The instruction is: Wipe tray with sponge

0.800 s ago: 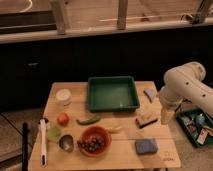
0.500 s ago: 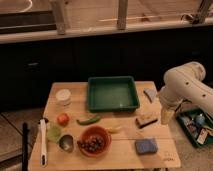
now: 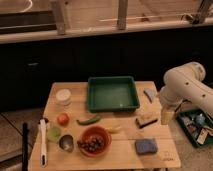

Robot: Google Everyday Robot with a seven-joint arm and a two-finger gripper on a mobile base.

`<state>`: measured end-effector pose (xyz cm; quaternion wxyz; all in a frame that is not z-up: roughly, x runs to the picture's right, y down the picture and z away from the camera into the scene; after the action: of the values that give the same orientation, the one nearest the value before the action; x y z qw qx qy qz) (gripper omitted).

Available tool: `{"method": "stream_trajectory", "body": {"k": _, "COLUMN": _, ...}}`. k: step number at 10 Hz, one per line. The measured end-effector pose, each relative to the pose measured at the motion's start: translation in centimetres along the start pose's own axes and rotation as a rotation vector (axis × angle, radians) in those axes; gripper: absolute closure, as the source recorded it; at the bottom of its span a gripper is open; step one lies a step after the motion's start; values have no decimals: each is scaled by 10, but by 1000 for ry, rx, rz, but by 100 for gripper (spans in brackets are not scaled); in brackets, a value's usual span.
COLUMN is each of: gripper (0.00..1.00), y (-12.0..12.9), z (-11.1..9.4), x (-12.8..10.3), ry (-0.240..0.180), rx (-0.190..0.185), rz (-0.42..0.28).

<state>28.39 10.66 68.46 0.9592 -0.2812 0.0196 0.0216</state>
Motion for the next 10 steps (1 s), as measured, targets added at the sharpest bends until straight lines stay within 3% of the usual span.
{"method": "stream_trajectory", "body": {"k": 6, "gripper": 20, "y": 1, "z": 1, "x": 0, "ry": 0, "rx": -2, "rz": 0}}
{"method": "stream_trajectory", "body": {"k": 10, "gripper": 20, "y": 36, "z": 25, "x": -2, "ry": 11, "rx": -26, "rz": 11}}
